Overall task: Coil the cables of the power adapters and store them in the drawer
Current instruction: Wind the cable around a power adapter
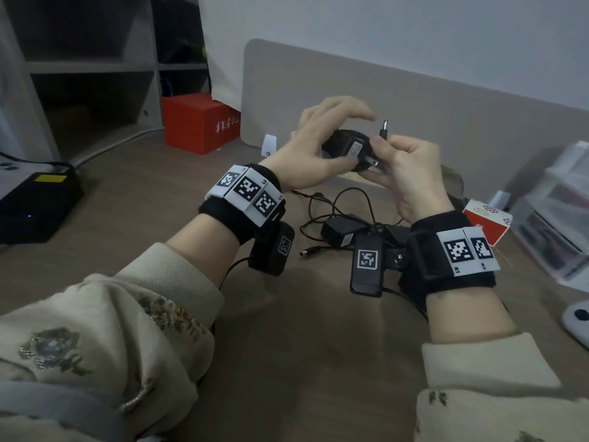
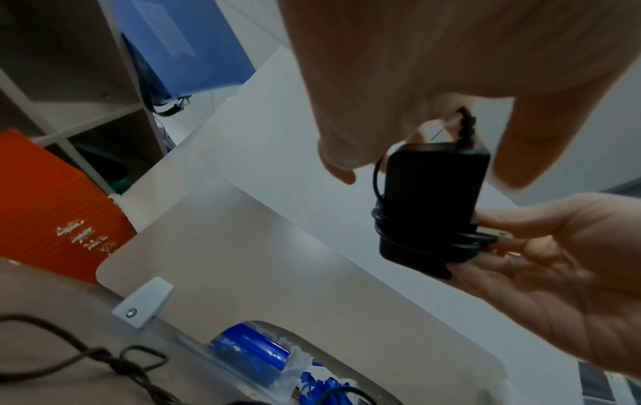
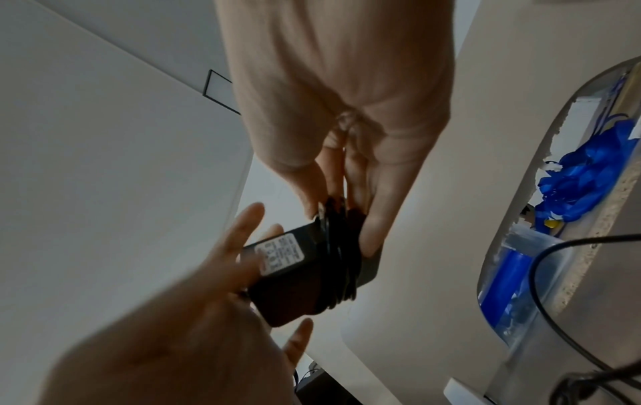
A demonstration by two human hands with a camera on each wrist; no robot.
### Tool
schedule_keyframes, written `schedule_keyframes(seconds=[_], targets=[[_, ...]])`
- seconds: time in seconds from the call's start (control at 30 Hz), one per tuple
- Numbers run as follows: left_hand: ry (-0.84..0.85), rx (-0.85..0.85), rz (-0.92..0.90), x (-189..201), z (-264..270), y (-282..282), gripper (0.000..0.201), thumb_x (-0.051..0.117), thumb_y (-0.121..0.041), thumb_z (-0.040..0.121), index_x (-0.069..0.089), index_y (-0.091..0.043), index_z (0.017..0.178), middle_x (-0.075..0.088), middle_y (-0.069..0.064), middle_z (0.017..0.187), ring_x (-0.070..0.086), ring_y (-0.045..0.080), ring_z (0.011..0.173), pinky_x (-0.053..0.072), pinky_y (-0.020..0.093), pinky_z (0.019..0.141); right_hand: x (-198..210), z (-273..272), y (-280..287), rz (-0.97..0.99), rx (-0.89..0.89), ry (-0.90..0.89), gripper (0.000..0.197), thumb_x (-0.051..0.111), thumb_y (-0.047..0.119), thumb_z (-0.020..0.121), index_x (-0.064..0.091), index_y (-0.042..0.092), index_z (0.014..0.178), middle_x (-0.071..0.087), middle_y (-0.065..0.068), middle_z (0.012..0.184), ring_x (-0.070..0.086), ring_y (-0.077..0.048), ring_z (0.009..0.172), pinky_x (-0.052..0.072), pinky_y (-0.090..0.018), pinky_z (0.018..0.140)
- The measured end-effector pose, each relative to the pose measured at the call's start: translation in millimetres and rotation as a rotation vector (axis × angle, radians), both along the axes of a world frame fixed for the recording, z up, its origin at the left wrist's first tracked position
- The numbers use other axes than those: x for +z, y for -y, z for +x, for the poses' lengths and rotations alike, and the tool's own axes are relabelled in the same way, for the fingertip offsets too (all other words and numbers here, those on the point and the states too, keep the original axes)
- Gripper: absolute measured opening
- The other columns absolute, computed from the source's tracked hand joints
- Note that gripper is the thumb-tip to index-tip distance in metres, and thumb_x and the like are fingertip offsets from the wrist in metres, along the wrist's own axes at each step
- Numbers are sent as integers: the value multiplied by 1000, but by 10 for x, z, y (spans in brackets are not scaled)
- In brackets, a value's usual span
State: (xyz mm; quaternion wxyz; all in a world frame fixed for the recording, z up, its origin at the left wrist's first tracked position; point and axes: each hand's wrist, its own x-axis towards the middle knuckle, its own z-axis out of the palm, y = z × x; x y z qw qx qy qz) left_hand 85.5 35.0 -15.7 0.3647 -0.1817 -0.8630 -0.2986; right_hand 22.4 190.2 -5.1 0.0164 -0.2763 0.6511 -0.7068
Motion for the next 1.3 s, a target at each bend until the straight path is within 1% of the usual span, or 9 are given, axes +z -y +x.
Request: schedule_keyframes(seconds=[0.17, 0.27, 0.37, 0.5, 0.77, 0.93, 1.07, 1.17, 1.3], targets=[[296, 44, 414, 18, 43, -72, 69, 58, -52, 89, 24, -31, 145, 37, 6, 143, 37, 22, 137, 37, 42, 110, -15, 24, 11, -17, 9, -80, 16, 58, 8, 96, 71, 5, 88, 71, -8, 83, 71, -13, 77, 57, -25, 65], [386, 19, 544, 30, 59, -104, 63, 61, -34, 95, 23, -27, 146, 63, 8, 117, 68, 23, 104, 58, 39, 80, -15, 35, 13, -85, 28, -88, 12, 60, 6, 95, 71, 6, 99, 74, -1, 82, 72, -10, 79, 57, -24, 70], [337, -29, 635, 58, 79, -127, 56, 62, -11, 92, 37, -23, 141, 67, 6, 102, 71, 19, 85, 57, 33, 67, 3, 40, 11, -123, 64, -71, 13, 60, 5, 94, 70, 9, 101, 75, 2, 83, 72, -10, 82, 57, -24, 71], [301, -46, 619, 90, 85, -105, 56, 64, -1, 86, 50, -21, 137, 63, 10, 118, 69, 32, 95, 56, 29, 64, 16, 17, 26, -98, 59, -97, 16, 58, 2, 95, 69, 8, 104, 69, -6, 114, 69, -13, 100, 57, -32, 88], [271, -111, 569, 71, 103, -92, 54, 66, 7, 80, 50, -14, 128, 60, 21, 118, 65, 41, 89, 58, 35, 66, -7, 15, 69, -110, 23, -89, 32, 53, 3, 98, 58, 1, 129, 68, 2, 106, 65, -15, 109, 55, -31, 93], [280, -127, 585, 81, 108, -123, 49, 67, 4, 75, 51, -20, 114, 58, 23, 117, 63, 30, 78, 58, 37, 61, -3, -19, 30, -34, -5, -142, 22, 48, 13, 102, 68, 13, 113, 69, -2, 114, 66, -16, 108, 58, -28, 82], [268, -109, 609, 71, 95, -127, 41, 68, 3, 75, 51, -21, 103, 57, 23, 115, 66, 40, 77, 57, 38, 58, -19, -54, 35, -79, -65, -234, 16, 57, 9, 96, 71, 12, 104, 72, 1, 99, 69, -13, 99, 56, -31, 89], [254, -85, 620, 63, 88, -109, 35, 69, 2, 78, 48, -14, 101, 58, 21, 113, 67, 48, 83, 59, 43, 57, -24, -77, 26, -66, -114, -324, 16, 59, 9, 95, 71, 17, 99, 71, 6, 96, 66, 0, 95, 52, -21, 89], [227, -72, 678, 61, 77, -122, 22, 64, -1, 88, 47, -12, 98, 59, 24, 111, 69, 28, 68, 57, 42, 55, -26, -69, 25, -15, -95, -363, 20, 49, 11, 100, 64, 21, 90, 67, 6, 87, 59, -2, 69, 49, -20, 68]])
